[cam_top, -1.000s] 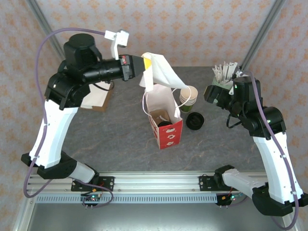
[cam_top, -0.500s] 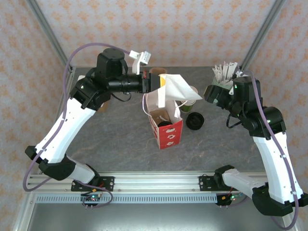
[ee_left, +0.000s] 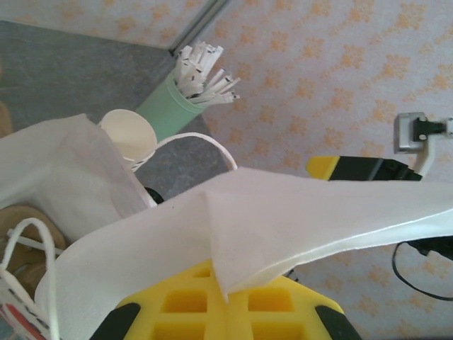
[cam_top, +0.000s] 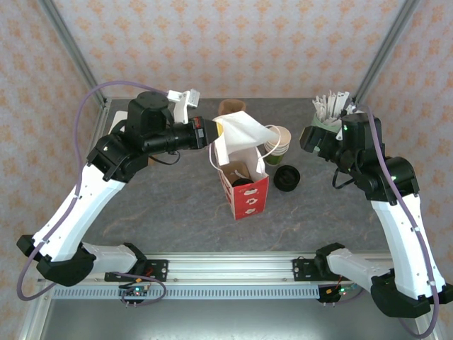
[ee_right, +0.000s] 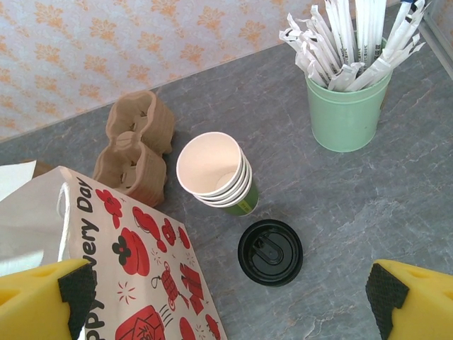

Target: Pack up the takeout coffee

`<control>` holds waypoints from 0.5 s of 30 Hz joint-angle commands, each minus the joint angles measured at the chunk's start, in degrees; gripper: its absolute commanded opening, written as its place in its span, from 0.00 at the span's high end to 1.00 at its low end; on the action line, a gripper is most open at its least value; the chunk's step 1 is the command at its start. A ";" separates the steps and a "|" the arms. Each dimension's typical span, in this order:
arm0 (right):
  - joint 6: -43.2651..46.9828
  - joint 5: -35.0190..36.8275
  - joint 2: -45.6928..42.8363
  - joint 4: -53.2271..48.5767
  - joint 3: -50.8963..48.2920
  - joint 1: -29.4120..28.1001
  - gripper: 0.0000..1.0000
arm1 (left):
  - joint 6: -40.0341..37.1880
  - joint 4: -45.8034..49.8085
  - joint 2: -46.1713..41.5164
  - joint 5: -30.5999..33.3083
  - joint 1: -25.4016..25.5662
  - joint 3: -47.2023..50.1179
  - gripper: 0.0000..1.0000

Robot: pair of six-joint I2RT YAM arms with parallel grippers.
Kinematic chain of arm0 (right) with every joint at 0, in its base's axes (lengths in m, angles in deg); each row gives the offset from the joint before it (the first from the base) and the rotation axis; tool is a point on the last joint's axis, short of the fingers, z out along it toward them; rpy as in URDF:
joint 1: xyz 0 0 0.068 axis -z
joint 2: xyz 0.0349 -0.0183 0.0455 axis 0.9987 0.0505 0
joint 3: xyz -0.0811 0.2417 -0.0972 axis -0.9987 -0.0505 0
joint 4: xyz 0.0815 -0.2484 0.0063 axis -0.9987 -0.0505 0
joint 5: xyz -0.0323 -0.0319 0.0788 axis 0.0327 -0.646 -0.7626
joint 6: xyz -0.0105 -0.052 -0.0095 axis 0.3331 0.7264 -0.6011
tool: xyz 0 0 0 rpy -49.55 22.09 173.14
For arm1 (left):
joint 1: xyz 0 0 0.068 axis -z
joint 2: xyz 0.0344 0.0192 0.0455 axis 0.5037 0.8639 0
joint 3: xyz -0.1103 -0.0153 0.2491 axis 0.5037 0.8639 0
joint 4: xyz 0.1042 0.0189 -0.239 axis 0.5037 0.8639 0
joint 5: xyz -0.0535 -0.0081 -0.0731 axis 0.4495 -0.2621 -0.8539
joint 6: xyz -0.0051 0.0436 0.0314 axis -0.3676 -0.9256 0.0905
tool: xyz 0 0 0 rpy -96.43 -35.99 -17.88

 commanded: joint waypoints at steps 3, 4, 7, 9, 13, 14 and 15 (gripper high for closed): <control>-0.30 1.32 -0.75 -0.45 -0.90 0.22 0.01 | -1.57 4.68 1.26 4.22 -0.30 -0.04 1.00; -0.26 1.40 -0.73 -0.54 -0.90 0.19 0.01 | -2.15 5.84 1.60 4.75 -0.23 -0.29 1.00; -0.10 1.75 -0.75 -0.84 -1.04 0.22 0.01 | -3.21 7.57 2.27 5.52 -0.22 -0.32 1.00; 0.03 1.99 -0.80 -0.80 -1.25 0.20 0.01 | -3.76 8.18 3.16 4.52 -0.22 -0.36 1.00; 0.14 2.33 -0.75 -0.63 -1.77 0.17 0.01 | -5.16 11.04 5.87 3.34 0.72 -2.49 1.00; 0.11 2.30 -0.79 -0.58 -1.87 0.19 0.01 | -5.25 12.15 6.74 3.41 1.08 -3.37 1.00; 0.11 2.29 -0.75 -0.54 -2.09 0.18 0.01 | -6.97 13.23 7.66 3.73 1.51 -4.20 1.00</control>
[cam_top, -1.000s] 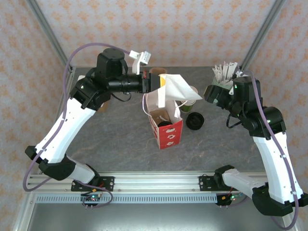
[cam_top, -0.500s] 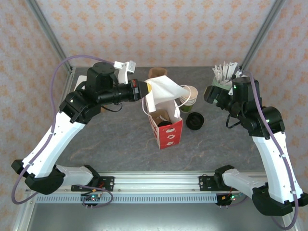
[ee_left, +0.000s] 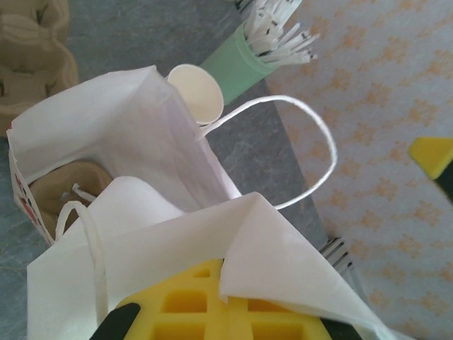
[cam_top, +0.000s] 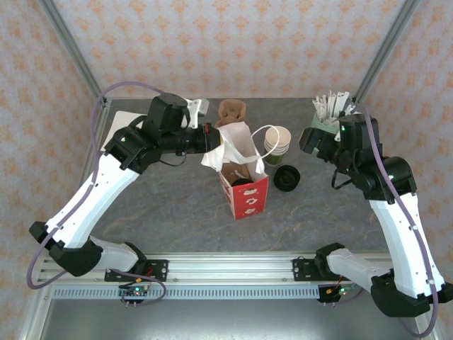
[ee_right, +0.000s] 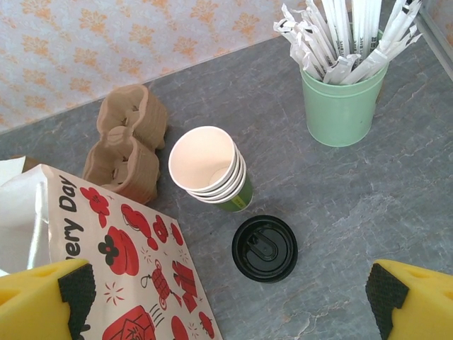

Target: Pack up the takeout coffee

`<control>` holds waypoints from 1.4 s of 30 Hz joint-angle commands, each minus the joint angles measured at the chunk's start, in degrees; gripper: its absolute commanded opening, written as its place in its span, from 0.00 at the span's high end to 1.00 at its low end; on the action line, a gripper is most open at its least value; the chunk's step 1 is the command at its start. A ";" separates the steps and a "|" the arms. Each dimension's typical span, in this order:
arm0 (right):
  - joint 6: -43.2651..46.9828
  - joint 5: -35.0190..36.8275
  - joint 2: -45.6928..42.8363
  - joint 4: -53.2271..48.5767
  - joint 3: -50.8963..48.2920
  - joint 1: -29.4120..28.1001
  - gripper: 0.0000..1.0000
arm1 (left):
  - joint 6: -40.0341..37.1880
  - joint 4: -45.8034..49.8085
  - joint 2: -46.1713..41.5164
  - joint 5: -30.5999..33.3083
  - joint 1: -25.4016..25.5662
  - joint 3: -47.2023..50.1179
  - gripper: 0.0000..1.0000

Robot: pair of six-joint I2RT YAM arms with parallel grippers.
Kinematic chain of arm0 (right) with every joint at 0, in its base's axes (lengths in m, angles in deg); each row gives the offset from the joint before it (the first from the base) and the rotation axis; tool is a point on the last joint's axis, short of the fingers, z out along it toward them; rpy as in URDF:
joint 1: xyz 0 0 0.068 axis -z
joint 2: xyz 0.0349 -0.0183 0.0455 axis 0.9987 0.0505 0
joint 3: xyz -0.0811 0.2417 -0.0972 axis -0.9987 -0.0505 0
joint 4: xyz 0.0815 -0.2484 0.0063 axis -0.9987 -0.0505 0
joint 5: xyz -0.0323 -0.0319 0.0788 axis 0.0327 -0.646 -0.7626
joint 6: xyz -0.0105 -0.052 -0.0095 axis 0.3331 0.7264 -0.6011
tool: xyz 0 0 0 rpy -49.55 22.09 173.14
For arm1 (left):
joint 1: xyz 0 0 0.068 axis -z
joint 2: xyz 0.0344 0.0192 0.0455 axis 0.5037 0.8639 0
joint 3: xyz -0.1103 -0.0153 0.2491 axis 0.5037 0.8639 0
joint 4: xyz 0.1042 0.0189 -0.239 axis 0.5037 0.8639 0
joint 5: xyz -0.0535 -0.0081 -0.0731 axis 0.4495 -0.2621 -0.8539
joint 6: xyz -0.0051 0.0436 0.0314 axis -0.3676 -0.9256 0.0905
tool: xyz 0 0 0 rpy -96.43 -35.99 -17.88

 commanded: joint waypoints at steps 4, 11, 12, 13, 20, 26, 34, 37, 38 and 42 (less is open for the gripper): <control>0.13 1.90 -0.75 -0.41 -0.82 0.22 0.01 | -5.24 7.30 4.86 2.09 2.64 -6.17 1.00; 0.59 2.58 -0.75 -0.78 -1.04 0.25 0.01 | -6.86 9.99 10.56 2.81 5.19 -10.92 1.00; 0.51 2.52 -0.78 -0.78 -1.08 0.20 0.01 | -7.18 10.65 11.35 3.19 5.46 -11.54 1.00; 0.52 2.49 -0.84 -0.78 -1.17 0.24 0.01 | -7.51 11.36 11.98 3.91 5.58 -12.11 1.00; 0.70 2.86 -1.11 -0.69 -1.52 0.20 0.01 | -9.44 15.61 16.00 8.39 6.09 -13.41 1.00; 0.65 2.89 -1.11 -0.51 -1.77 0.25 0.01 | -9.79 15.97 19.20 8.07 6.39 -14.13 0.93; 0.79 3.21 -1.02 -0.35 -1.94 0.21 0.01 | -10.32 16.95 22.63 7.63 7.05 -16.63 0.83; 0.85 3.21 -1.05 -0.16 -1.99 0.21 0.01 | -10.47 17.18 23.73 7.37 7.14 -16.77 0.83; 0.86 3.21 -0.94 -0.16 -2.02 0.20 0.01 | -10.65 17.43 24.17 7.58 7.18 -16.82 0.83; 0.93 3.49 -1.02 -0.07 -2.23 0.20 0.01 | -11.01 17.47 25.32 7.98 7.19 -16.85 0.82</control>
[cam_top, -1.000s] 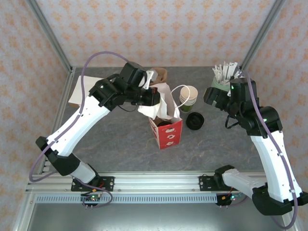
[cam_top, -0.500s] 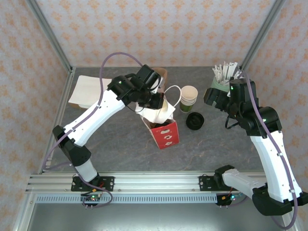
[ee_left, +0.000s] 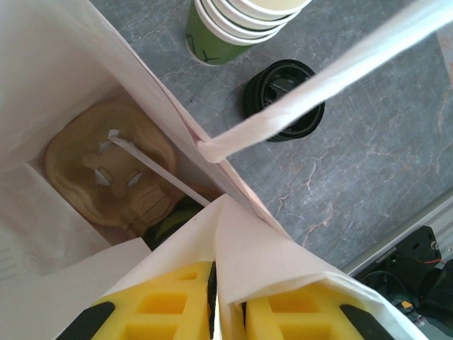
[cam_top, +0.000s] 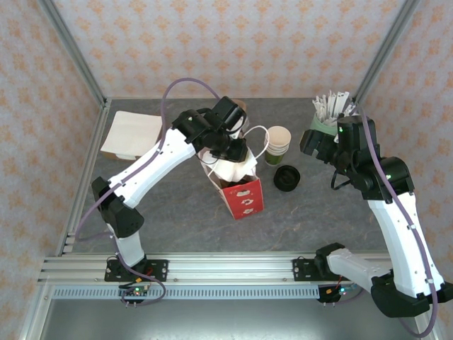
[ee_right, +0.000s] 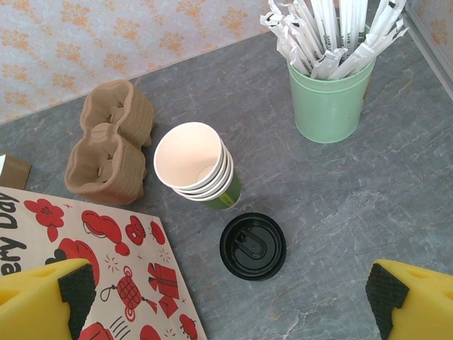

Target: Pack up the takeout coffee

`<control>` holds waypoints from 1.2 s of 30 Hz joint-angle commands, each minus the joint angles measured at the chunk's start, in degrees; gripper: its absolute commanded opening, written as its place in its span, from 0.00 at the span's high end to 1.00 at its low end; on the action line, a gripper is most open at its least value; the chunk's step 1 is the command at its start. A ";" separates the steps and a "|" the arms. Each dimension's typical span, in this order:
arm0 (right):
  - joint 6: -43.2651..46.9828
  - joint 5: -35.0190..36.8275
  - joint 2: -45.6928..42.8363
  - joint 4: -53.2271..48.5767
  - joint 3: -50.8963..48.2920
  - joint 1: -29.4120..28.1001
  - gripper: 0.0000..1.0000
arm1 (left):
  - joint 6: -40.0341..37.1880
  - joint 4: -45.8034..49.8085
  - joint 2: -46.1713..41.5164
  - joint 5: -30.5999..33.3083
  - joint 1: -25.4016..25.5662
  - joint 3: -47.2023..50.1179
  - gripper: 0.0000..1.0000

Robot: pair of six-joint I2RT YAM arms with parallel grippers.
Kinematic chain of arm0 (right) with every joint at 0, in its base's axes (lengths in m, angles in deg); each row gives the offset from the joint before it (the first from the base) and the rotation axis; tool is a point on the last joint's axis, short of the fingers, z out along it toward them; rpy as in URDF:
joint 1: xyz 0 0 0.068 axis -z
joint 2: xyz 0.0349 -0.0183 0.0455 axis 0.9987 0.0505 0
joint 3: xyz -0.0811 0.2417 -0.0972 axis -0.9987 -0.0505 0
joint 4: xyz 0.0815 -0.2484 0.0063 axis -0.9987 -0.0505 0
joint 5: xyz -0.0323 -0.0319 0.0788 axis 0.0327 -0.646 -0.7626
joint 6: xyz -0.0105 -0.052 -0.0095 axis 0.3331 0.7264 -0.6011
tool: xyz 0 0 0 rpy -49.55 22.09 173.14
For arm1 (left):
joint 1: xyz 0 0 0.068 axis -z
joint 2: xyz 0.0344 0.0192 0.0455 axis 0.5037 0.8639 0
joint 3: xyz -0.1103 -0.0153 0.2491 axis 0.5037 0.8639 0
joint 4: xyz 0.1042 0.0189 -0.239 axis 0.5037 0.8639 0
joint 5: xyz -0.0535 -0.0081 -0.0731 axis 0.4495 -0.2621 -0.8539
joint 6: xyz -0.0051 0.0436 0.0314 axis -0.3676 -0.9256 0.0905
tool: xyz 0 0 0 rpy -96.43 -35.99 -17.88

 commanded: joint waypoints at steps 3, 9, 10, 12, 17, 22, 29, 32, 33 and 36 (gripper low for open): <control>0.69 1.98 -0.73 0.25 -1.23 0.18 0.01 | -1.12 1.83 2.32 0.35 0.70 -2.70 0.79; 0.79 2.15 -0.76 0.25 -1.15 0.19 0.01 | -1.35 2.77 3.45 -1.98 0.71 -9.46 0.69; 0.81 2.08 -0.76 0.31 -1.25 0.17 0.01 | -1.38 3.29 3.46 -2.09 0.70 -10.93 0.67; 0.81 1.82 -0.62 0.43 -1.34 0.17 0.01 | -1.47 3.92 3.37 -2.31 0.72 -12.93 0.61; 0.71 1.29 -0.43 0.51 -1.78 0.20 0.01 | -1.43 5.45 2.13 -1.80 0.69 -15.57 0.55; 0.62 -0.55 0.07 0.99 -1.79 0.17 0.01 | -0.83 4.20 -0.91 -1.36 0.69 -15.53 0.48; 1.72 -2.16 0.65 2.22 -1.23 0.31 0.01 | -0.85 -4.03 -9.49 -0.94 0.28 -13.76 0.29; 3.55 -1.72 0.86 2.36 0.25 1.30 0.01 | -1.69 -7.47 -15.46 2.62 -1.32 -10.89 0.20; 4.30 -1.72 1.15 2.16 0.83 1.88 0.01 | -1.84 -8.52 -17.35 3.94 -2.16 -9.44 0.17; 6.82 -1.46 1.95 1.18 2.75 4.94 0.01 | -2.12 -13.00 -25.65 9.47 -6.51 -1.90 0.07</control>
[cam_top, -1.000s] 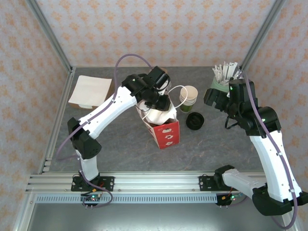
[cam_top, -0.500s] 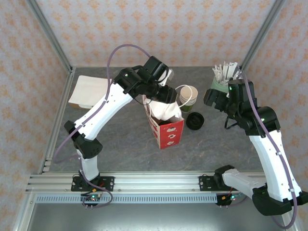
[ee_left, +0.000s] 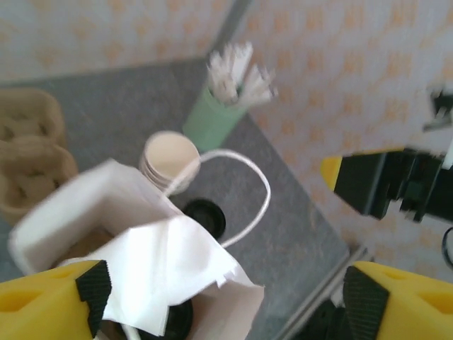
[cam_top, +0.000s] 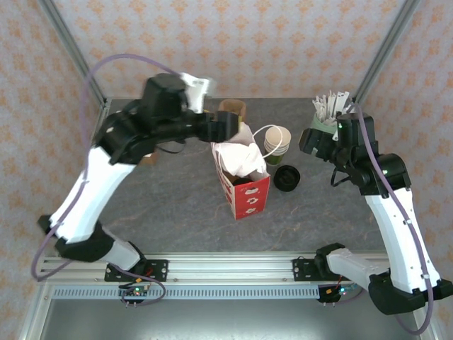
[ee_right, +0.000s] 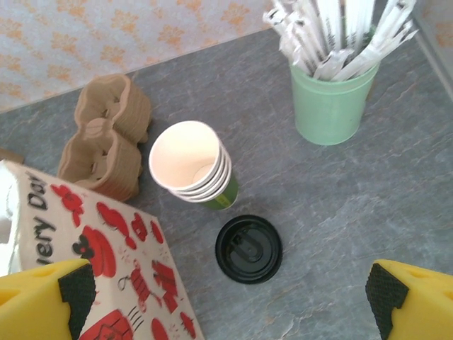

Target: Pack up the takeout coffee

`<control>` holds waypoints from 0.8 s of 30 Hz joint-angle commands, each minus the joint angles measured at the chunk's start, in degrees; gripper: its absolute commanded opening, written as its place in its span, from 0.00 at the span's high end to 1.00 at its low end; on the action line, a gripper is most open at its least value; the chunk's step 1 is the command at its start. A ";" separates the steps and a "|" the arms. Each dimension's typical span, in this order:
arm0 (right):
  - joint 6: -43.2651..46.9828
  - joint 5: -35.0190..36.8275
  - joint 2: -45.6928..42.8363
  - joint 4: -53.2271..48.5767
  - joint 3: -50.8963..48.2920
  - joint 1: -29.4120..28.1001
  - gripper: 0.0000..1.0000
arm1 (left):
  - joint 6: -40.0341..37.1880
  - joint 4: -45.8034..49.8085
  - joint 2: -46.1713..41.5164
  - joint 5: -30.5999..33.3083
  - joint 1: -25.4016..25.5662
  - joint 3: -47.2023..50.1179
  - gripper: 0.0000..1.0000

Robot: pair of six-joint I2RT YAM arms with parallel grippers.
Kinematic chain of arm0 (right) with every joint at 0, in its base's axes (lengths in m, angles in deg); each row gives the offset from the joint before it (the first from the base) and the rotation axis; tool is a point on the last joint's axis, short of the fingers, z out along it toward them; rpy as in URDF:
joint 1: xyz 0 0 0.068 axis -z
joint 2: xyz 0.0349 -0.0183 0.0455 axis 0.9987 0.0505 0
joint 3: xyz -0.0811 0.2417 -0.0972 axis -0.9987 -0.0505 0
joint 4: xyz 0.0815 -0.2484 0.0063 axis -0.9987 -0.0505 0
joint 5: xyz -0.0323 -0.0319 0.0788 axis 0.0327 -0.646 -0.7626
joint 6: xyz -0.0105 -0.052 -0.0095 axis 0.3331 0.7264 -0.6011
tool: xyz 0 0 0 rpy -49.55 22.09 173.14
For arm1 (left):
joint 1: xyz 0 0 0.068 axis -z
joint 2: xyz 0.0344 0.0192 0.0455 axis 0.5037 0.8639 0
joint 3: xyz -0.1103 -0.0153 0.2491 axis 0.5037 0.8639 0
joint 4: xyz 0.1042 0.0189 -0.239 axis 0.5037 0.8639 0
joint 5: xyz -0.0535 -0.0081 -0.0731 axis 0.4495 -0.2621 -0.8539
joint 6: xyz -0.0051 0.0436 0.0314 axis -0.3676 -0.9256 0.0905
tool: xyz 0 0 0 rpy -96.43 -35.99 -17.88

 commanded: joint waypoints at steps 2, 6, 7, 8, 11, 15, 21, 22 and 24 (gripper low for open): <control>4.90 0.82 0.38 0.01 3.09 4.36 0.01 | -1.38 -8.51 -11.50 11.34 -6.80 11.19 0.00; 7.05 0.55 -0.43 2.05 1.40 9.45 0.01 | -3.15 -11.40 -21.23 21.15 -13.24 23.23 0.00; 7.41 0.55 -1.04 3.05 0.21 10.44 0.01 | -3.71 -11.52 -23.10 23.37 -14.79 25.97 0.00; 7.79 0.67 -1.62 4.38 -1.20 11.46 0.01 | -4.22 -11.77 -24.67 25.37 -16.09 28.41 0.00; 7.68 3.23 -3.76 8.21 -6.30 13.42 0.01 | -4.78 -13.26 -28.66 27.83 -20.03 35.85 0.00; 7.56 8.50 -7.44 13.99 -15.70 14.91 0.01 | -5.32 -19.02 -32.94 28.11 -24.97 47.90 0.00; 8.27 14.71 -13.42 27.48 -33.80 15.35 0.01 | -6.02 -27.53 -35.16 32.24 -30.34 64.35 0.00; 8.62 15.44 -14.03 29.84 -36.73 15.42 0.01 | -6.34 -29.94 -35.55 32.94 -31.13 67.60 0.00; 9.15 16.61 -14.54 34.60 -41.60 15.50 0.01 | -8.00 -35.78 -36.51 33.22 -32.53 73.88 0.00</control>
